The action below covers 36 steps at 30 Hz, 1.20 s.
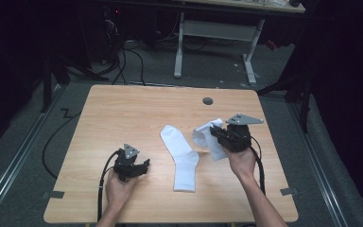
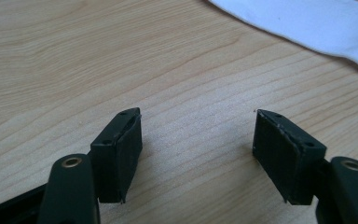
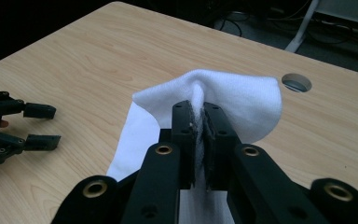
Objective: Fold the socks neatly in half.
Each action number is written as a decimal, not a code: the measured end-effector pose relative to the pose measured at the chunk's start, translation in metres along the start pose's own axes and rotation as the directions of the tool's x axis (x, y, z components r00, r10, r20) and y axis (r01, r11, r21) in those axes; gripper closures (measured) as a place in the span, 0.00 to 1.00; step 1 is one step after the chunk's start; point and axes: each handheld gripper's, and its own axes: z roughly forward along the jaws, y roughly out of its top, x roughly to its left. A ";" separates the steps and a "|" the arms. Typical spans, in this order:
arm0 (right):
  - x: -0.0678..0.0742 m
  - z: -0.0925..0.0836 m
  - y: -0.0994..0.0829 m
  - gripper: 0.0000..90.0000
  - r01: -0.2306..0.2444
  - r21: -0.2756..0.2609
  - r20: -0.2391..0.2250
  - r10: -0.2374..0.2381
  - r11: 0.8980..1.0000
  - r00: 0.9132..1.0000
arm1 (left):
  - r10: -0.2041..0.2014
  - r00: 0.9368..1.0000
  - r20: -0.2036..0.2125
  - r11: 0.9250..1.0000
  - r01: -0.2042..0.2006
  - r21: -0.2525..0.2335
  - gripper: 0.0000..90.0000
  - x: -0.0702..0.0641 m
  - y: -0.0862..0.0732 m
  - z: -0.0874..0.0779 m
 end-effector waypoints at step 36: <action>0.033 0.101 0.053 0.94 -0.047 0.047 -0.060 0.050 0.998 0.997 | 0.011 1.000 0.001 1.000 -0.011 0.008 0.32 -0.001 0.001 0.001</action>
